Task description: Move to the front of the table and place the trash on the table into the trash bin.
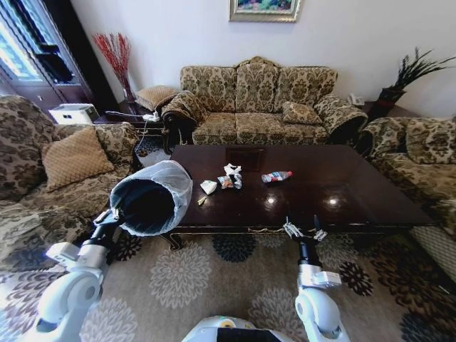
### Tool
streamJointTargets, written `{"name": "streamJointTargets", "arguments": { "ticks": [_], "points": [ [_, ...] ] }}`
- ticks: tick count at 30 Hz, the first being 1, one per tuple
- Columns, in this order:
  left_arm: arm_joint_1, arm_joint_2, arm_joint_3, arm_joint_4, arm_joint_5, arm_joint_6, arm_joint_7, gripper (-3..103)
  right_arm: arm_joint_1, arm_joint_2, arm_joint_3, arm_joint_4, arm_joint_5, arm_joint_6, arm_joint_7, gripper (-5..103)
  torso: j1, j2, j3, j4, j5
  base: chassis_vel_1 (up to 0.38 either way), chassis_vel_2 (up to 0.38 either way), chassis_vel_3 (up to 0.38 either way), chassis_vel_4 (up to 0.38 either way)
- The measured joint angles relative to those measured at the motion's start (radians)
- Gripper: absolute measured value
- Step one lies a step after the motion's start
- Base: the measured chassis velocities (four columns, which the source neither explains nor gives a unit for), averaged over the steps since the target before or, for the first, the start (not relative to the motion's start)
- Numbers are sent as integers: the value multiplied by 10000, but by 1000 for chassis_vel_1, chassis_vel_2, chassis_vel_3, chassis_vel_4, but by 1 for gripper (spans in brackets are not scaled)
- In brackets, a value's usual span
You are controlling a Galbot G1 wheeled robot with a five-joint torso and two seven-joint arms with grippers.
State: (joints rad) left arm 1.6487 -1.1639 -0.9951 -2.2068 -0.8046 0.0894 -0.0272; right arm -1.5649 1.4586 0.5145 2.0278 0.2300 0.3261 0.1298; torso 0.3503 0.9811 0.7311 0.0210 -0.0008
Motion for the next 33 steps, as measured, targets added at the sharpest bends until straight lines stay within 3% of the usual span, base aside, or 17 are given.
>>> {"name": "streamJointTargets", "arguments": {
  "ticks": [2, 6, 12, 26, 33],
  "points": [
    [-10, 52, -19, 4, -12, 18, -5, 0, 66, -2, -4, -78, 25, 0, 0, 100, 1, 0, 0, -2, 16, 21, 257, -25, -302],
    [-6, 191, -35, 22, -33, 58, -27, 0, 185, -18, -32, -188, 75, -3, -1, 100, 12, -5, 4, -6, 1, 32, 337, -47, -357],
    [15, 327, -70, 23, -64, 116, -78, 0, 331, -53, -146, -343, 56, -22, -2, 100, 10, -5, 3, -1, 12, 110, 395, -91, -394],
    [16, 332, -79, 23, -70, 130, -86, 0, 328, -60, -154, -350, 45, -31, -2, 100, 3, -4, 1, -2, 9, 225, 438, -224, -437],
    [15, 334, -85, 29, -68, 130, -97, 0, 330, -58, -159, -349, 43, -37, -5, 100, 8, -5, 2, -2, 0, 186, 243, -135, -230]
  ]
}}
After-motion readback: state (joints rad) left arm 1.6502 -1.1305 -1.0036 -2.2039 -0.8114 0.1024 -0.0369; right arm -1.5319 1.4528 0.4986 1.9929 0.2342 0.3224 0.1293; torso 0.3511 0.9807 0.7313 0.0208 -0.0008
